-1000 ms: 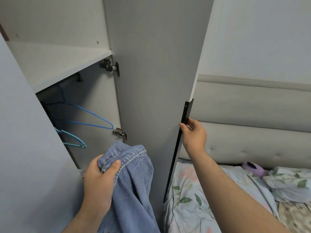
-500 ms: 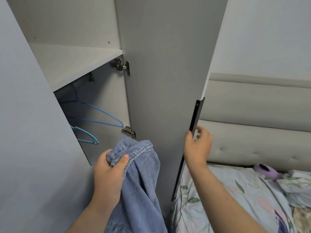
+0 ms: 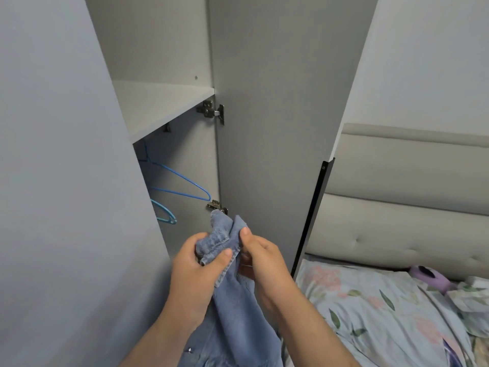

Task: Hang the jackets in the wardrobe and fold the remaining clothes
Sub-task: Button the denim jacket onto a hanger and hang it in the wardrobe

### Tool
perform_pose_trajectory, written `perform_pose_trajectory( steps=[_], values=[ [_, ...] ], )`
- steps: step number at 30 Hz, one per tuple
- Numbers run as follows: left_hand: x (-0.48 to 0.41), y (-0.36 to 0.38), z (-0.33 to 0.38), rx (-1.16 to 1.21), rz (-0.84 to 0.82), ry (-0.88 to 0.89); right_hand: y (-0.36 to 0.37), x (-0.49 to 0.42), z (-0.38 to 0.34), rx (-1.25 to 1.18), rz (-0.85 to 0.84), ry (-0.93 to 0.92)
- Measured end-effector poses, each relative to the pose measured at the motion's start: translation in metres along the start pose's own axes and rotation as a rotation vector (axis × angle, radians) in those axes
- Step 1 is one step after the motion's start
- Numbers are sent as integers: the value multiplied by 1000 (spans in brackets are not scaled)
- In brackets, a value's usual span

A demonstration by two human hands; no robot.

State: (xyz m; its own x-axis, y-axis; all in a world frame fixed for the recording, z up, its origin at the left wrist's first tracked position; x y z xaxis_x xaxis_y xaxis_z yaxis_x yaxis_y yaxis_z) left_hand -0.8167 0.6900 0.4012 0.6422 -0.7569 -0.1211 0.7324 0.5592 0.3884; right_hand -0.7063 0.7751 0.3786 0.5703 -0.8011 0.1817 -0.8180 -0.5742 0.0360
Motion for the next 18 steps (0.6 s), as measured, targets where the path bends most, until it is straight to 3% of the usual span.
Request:
perform_pose_trajectory(
  steps=[4,11,18],
  values=[
    [15,-7,12,2,-47,14,13,14,-9,65,16,3],
    [28,-27,31,201,-1,-10,35,45,-36,141,81,-35],
    [21,-35,40,248,46,22,37,38,-41,212,72,-62]
  ],
)
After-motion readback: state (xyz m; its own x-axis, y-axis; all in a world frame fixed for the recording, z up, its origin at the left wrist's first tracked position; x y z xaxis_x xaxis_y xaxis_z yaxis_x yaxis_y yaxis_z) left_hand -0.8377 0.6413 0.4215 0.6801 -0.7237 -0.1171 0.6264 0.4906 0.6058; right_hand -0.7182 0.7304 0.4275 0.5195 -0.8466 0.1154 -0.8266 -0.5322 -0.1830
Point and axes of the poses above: each hand's wrist, its own x-axis away from the middle knuckle, its own y-axis out of the palm, z = x × y, the point moved 10 cm from there along -x, towards the middle knuckle, and after that the axes turned 15 degrees about x, right-handed, at the moved point
